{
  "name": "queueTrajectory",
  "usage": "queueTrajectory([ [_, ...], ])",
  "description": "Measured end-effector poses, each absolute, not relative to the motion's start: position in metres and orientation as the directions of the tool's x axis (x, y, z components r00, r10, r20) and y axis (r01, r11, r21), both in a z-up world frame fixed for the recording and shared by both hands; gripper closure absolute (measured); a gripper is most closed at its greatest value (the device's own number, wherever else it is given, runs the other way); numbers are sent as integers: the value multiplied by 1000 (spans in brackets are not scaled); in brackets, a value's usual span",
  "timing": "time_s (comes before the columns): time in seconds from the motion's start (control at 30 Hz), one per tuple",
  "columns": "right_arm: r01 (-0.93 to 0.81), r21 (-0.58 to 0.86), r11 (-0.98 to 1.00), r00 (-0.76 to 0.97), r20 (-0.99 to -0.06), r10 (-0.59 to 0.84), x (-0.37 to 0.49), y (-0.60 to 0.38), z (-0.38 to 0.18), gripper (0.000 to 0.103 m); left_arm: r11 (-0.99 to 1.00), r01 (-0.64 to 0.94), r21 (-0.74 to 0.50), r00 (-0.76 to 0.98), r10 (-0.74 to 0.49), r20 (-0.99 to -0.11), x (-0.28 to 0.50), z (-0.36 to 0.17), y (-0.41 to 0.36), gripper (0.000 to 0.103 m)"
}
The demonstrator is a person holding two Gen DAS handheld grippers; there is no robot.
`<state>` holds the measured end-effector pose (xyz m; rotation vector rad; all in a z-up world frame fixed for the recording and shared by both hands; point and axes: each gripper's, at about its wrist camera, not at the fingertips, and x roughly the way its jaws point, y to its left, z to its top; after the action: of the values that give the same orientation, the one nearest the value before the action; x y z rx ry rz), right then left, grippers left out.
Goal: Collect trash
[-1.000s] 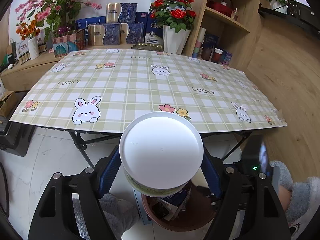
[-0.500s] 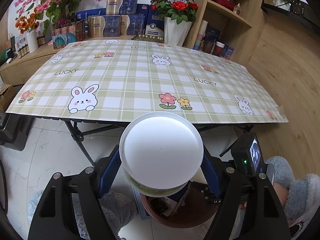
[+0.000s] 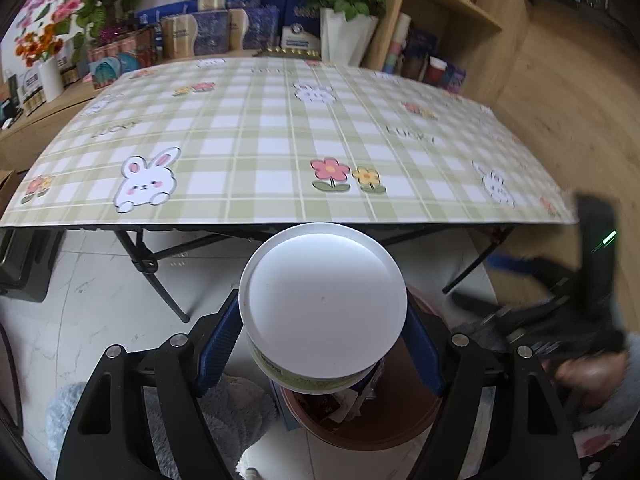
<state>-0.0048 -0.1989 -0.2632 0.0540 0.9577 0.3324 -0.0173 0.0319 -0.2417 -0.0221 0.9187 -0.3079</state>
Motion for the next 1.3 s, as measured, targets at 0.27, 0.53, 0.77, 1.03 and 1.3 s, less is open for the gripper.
queueTrajectory([
  [0.27,-159,180,971,653,-718,240,-6,-241,-216,6,931,359,-72,487,-252,-836,-1,-282,-4,29],
  [0.53,-121,170,978,697,-687,206,-10,-262,-194,6,895,444,-44,367,-226,-903,9,-332,-39,29],
  [0.77,-111,154,982,702,-687,188,-11,-264,-191,6,888,455,-73,342,-249,-906,22,-341,-45,15],
  [1.03,-118,151,982,711,-677,189,-11,-263,-171,6,941,333,-56,545,-241,-803,26,-265,-16,10],
  [1.3,-131,127,983,741,-646,183,-9,-254,-129,6,967,253,-11,752,-204,-626,16,-149,21,6],
])
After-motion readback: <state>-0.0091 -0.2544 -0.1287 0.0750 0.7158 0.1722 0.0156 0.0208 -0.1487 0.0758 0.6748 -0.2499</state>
